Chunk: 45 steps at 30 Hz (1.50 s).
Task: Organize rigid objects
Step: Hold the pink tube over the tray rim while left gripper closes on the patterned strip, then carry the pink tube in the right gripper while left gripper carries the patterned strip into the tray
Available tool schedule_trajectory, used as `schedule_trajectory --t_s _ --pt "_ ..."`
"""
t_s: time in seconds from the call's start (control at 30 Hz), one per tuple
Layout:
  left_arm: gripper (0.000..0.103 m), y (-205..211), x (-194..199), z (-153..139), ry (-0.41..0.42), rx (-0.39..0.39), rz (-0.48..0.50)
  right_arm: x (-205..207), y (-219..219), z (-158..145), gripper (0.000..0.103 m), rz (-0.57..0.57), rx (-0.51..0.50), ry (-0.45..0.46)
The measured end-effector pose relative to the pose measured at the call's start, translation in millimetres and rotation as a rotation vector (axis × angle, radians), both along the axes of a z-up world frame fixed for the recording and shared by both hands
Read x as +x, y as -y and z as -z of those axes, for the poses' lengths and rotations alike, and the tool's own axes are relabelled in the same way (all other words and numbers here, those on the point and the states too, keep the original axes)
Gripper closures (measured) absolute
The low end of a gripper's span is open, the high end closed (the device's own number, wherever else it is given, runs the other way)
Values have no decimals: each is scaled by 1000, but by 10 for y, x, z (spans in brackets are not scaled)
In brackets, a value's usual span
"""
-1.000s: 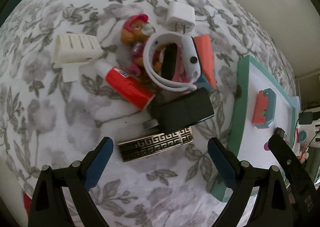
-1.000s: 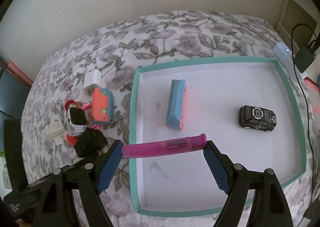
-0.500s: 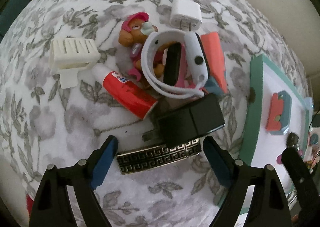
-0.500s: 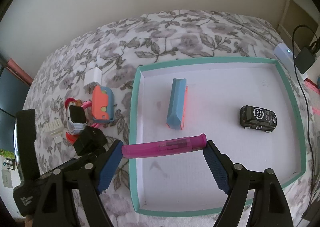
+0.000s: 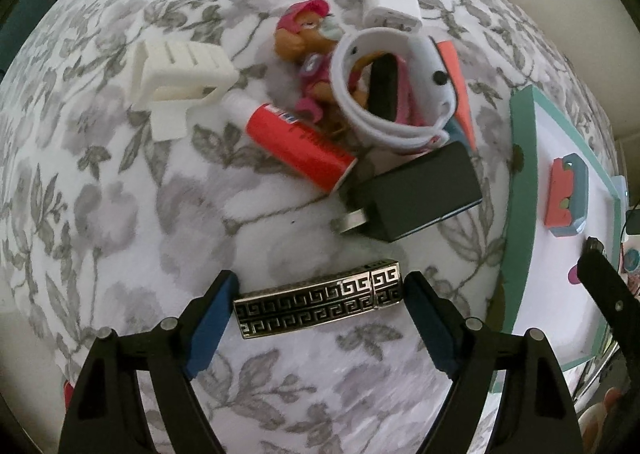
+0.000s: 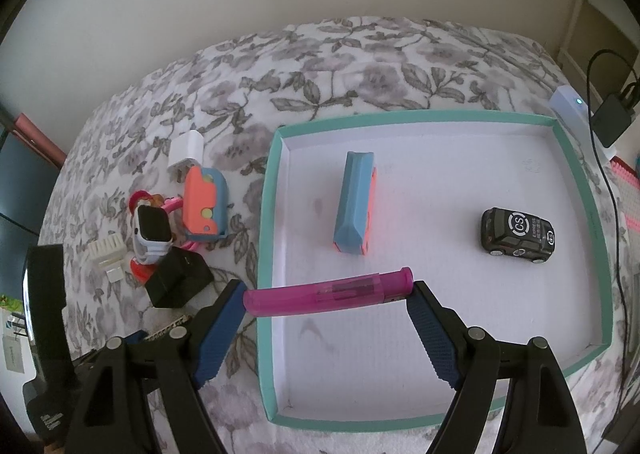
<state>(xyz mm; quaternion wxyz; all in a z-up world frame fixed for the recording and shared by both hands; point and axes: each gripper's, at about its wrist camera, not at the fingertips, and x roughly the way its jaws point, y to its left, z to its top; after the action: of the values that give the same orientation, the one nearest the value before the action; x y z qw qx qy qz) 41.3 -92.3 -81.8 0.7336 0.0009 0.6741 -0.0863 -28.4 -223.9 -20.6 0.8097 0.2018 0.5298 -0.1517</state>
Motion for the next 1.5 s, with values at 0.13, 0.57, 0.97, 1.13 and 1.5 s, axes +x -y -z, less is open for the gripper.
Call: schedule_trajectory --t_s 0.13,0.57,0.97,1.13,1.5 --pt "18 -178 17 34 0 -1 -7 1 -17 4 19 -10 0 -2" --pt "18 -263 -33 76 8 57 3 24 -44 10 19 -31 -5 -10" --pt "19 -337 -107 92 -6 12 10 32 -51 9 19 -41 -10 -14" --pt "19 -411 -91 62 -10 -42 -1 33 -41 7 19 -37 -7 -12" --pt "19 -348 -139 -503 163 -197 73 -96 157 -153 19 36 -8 28"
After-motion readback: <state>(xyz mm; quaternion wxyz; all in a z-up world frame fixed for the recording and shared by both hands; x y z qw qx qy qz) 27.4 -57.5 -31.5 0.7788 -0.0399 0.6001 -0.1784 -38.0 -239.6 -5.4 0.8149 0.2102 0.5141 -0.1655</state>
